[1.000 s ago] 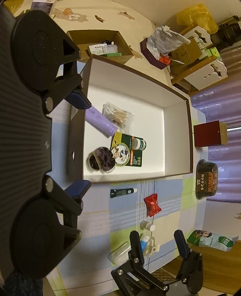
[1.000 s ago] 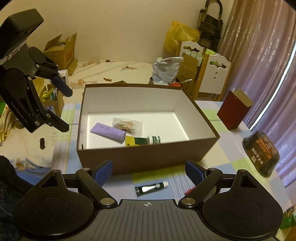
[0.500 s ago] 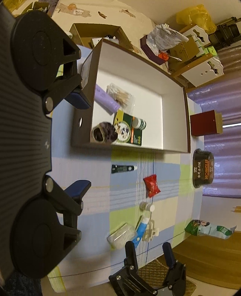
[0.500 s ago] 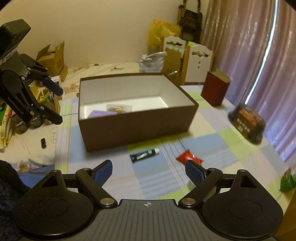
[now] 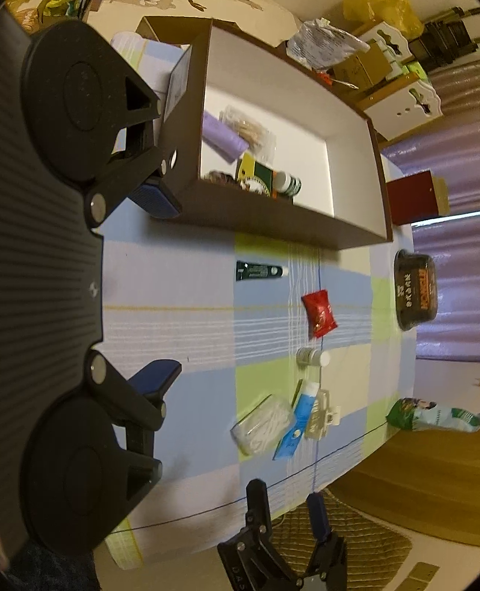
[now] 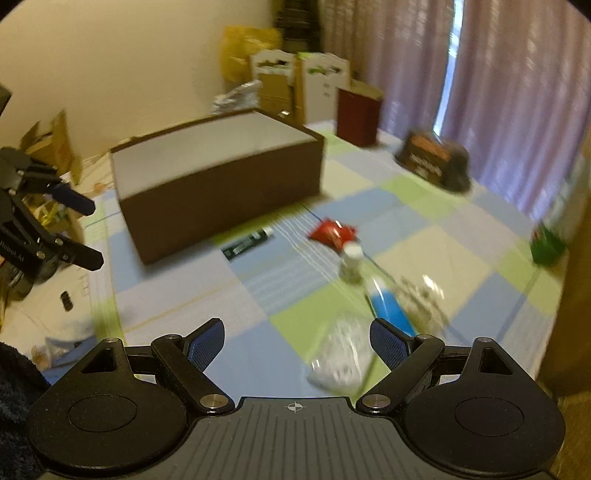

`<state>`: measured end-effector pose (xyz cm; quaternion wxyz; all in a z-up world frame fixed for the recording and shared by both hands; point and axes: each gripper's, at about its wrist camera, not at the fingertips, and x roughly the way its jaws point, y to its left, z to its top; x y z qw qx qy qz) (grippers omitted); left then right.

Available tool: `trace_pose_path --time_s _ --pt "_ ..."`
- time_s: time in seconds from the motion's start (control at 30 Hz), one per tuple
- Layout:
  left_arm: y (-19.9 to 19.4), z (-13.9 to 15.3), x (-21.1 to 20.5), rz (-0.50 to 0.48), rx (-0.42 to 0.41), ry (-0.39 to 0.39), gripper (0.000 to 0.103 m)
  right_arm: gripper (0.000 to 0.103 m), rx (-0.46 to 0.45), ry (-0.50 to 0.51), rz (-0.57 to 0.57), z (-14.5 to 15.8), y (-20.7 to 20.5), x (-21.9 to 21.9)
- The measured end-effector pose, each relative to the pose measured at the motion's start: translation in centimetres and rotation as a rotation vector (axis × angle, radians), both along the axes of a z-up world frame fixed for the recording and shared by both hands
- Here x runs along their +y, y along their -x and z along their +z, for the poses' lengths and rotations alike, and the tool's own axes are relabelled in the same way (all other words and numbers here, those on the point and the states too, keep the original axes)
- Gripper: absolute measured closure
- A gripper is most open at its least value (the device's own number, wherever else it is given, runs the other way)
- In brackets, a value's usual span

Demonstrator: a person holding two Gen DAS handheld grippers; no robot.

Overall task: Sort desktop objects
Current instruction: 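Withdraw both tools from the shoebox back over the table items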

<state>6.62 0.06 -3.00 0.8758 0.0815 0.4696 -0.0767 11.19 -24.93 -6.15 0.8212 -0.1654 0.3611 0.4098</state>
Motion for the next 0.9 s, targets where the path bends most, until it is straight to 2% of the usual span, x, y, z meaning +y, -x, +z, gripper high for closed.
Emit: trace_pose_path --time_s 0.3,0.5,0.67,0.9 --pt "-2.3 -3.0 -1.8 -0.005 0.026 -0.017 0.023 0.015 0.080 -0.001 -0.223 -2.1 -2.4 -3.5" --pt "-4.5 -4.4 -2.5 -0.017 0.035 -0.036 0.025 0.015 0.100 0.023 -0.280 -3.1 -4.5 -4.5" --pt "-7.2 -5.5 -3.0 -0.019 0.034 -0.055 0.033 0.015 0.116 0.042 -0.328 -3.9 -6.2 -5.4" --pt "-12.4 -7.4 -4.0 -0.019 -0.001 -0.127 0.042 0.015 0.140 0.067 -0.389 -4.9 -8.8 -6.5"
